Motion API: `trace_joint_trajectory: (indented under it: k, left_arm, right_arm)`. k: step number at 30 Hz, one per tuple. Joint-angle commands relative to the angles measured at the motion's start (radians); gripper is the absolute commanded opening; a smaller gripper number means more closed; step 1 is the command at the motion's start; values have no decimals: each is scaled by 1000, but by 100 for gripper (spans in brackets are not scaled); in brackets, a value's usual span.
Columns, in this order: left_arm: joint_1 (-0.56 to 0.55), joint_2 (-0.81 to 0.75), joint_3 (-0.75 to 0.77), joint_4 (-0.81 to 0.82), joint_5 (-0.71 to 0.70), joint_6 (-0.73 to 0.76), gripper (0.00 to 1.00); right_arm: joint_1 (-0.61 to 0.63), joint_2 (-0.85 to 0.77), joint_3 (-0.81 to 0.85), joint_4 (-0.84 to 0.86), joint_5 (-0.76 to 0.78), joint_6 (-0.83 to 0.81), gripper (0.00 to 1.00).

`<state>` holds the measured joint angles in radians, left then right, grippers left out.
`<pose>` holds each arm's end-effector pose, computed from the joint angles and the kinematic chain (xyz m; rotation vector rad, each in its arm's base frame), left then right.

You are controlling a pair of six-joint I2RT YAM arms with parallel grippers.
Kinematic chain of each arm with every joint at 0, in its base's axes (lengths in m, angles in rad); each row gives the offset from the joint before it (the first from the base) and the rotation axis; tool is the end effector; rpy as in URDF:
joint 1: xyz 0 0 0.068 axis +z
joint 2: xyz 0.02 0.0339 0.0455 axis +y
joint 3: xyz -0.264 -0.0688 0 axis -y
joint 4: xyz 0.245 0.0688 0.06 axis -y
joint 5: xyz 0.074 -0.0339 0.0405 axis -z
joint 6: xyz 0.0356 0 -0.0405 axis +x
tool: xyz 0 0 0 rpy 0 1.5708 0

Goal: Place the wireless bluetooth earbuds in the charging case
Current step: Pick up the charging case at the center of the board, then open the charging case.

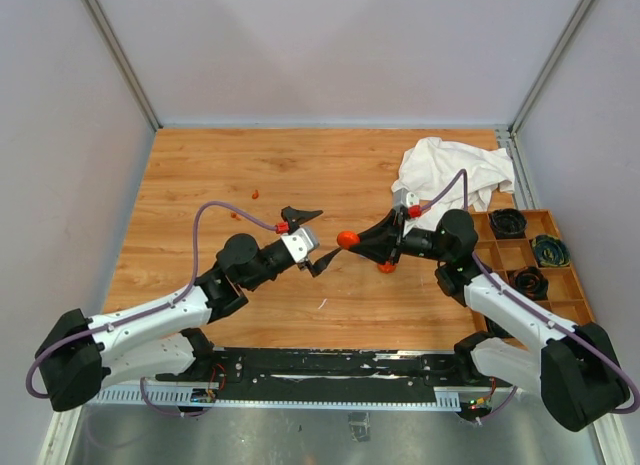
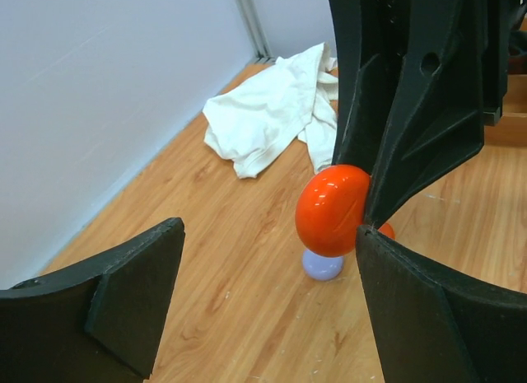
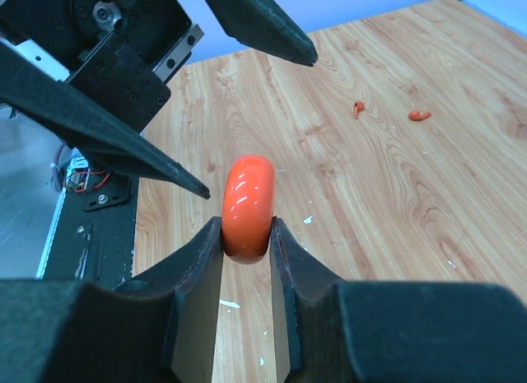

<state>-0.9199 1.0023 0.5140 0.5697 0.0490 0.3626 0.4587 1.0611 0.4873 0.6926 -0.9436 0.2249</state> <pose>0.1389 -0.1853 0.2829 0.9342 1.1845 -0.4855 0.1879 0.1249 0.2726 -0.9720 1.3094 1.2135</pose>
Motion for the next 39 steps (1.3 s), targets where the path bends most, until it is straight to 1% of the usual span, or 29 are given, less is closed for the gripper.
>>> trace_joint_trajectory:
  k: [1,6,12,18,23,33,39]
  left_arm:
    - [53,-36,28,-26,120,-80,90]
    - [70,-28,32,-17,188,-101,91]
    - [77,15,59,0,192,-134,91]
    - [118,26,82,6,214,-199,90]
    - [132,42,99,-15,189,-214,90]
    - [153,47,110,-5,163,-259,90]
    - [166,43,111,-1,148,-293,92]
  right_arm:
    - [-15,-9,-19,100,-60,-27,1]
    - [-15,5,-19,123,-85,-18,1]
    - [-14,14,-23,152,-112,-2,1]
    - [-12,18,-32,177,-128,6,1]
    - [-12,27,-33,213,-145,24,1]
    - [-6,31,-35,219,-153,26,1]
    - [-6,41,-37,211,-132,22,1]
